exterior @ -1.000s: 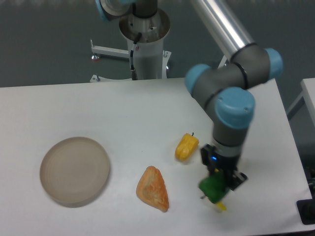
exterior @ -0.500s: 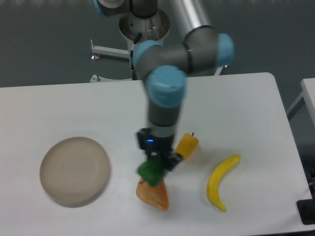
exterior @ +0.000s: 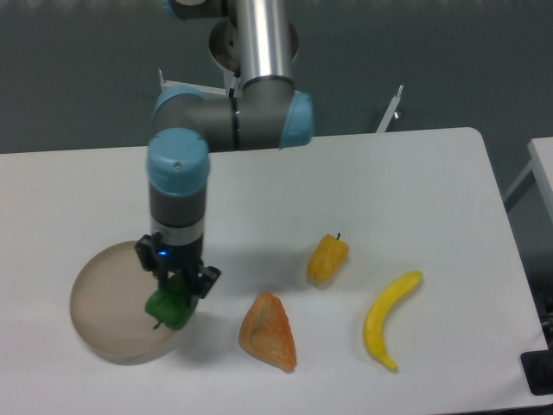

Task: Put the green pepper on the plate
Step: 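Lower the green pepper onto the beige plate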

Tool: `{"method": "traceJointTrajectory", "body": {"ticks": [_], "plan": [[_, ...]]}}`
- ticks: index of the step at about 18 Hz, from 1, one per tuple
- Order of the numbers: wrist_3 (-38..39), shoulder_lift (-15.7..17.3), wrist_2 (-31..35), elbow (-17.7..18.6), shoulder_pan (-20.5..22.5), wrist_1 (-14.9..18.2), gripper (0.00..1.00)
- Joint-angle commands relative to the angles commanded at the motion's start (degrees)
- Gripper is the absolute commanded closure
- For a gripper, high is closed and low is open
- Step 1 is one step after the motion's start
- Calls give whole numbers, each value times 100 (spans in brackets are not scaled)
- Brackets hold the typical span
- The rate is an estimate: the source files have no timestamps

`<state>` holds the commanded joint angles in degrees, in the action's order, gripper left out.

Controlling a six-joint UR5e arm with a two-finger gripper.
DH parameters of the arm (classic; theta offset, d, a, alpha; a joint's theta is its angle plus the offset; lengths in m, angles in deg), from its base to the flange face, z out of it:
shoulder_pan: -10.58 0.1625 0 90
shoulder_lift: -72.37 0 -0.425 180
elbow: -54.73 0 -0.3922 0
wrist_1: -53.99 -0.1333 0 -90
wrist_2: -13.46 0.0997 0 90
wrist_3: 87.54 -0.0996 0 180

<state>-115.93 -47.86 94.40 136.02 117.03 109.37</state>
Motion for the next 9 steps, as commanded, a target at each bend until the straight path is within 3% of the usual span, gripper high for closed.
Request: {"method": "traceJointTrajectory", "body": {"ticks": [9], "plan": [[35,-79,0,238,-273,-18,60]]}}
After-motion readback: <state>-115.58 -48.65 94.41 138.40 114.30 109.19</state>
